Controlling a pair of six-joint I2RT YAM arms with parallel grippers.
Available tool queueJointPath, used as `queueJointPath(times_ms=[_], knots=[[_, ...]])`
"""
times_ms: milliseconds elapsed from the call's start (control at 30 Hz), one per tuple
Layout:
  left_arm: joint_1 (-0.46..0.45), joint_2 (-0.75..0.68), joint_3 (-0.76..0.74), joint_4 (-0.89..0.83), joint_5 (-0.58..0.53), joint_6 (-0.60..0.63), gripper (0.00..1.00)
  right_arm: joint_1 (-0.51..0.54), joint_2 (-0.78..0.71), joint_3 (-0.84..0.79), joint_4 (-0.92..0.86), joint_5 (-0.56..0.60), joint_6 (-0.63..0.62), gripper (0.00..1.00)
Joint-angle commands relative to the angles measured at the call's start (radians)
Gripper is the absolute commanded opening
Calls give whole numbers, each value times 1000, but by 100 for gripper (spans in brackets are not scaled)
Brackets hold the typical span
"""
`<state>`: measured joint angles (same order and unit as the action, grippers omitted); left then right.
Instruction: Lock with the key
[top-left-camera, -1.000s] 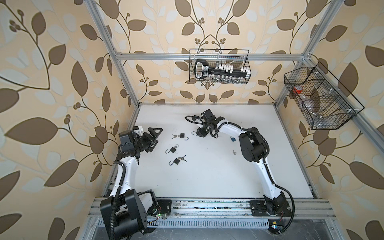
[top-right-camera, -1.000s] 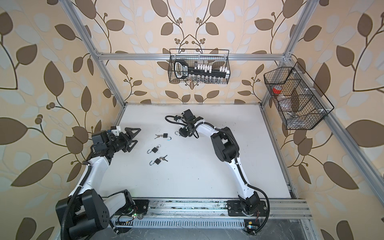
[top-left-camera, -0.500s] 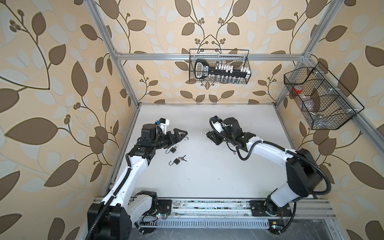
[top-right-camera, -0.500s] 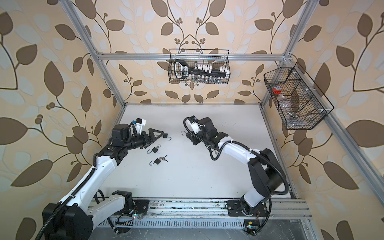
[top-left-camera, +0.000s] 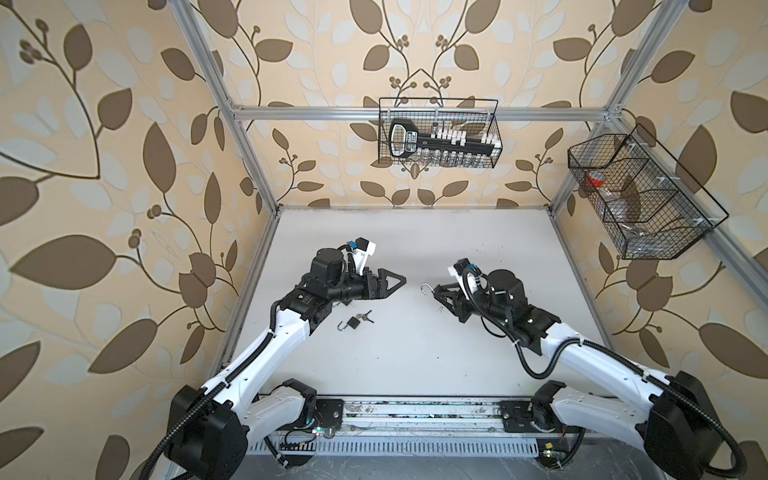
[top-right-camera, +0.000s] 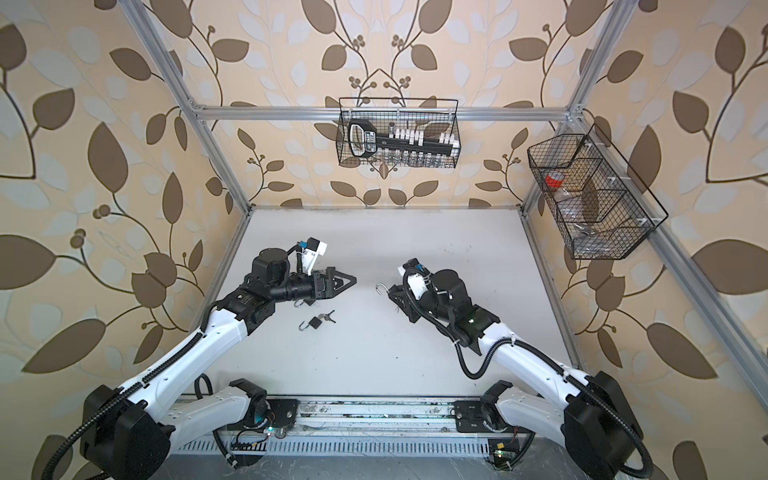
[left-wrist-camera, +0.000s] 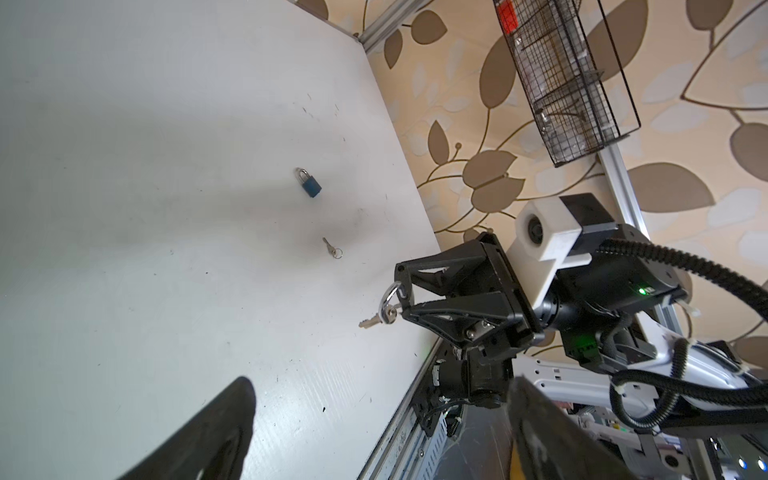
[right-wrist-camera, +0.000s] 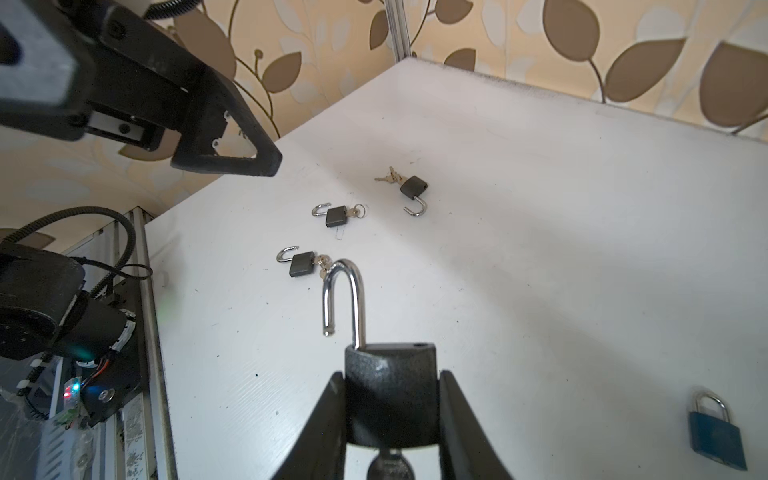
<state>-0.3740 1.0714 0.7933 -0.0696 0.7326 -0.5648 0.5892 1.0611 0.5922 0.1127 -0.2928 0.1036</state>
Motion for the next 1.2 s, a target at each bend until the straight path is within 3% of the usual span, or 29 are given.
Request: queueJointPath(times_ms=[0, 300, 800, 1167], knots=[[-25, 5, 35, 88, 47, 12, 89, 6, -62, -52, 78, -47, -24, 0], [-94, 62, 60, 159, 92, 13, 79, 6, -174, -114, 154, -108, -25, 0], [-203, 165, 100, 179, 101, 52, 61, 5, -129, -84, 182, -154, 21, 0], [-221, 200, 117, 171, 116, 65, 39, 6, -117, -80, 186, -154, 32, 0]])
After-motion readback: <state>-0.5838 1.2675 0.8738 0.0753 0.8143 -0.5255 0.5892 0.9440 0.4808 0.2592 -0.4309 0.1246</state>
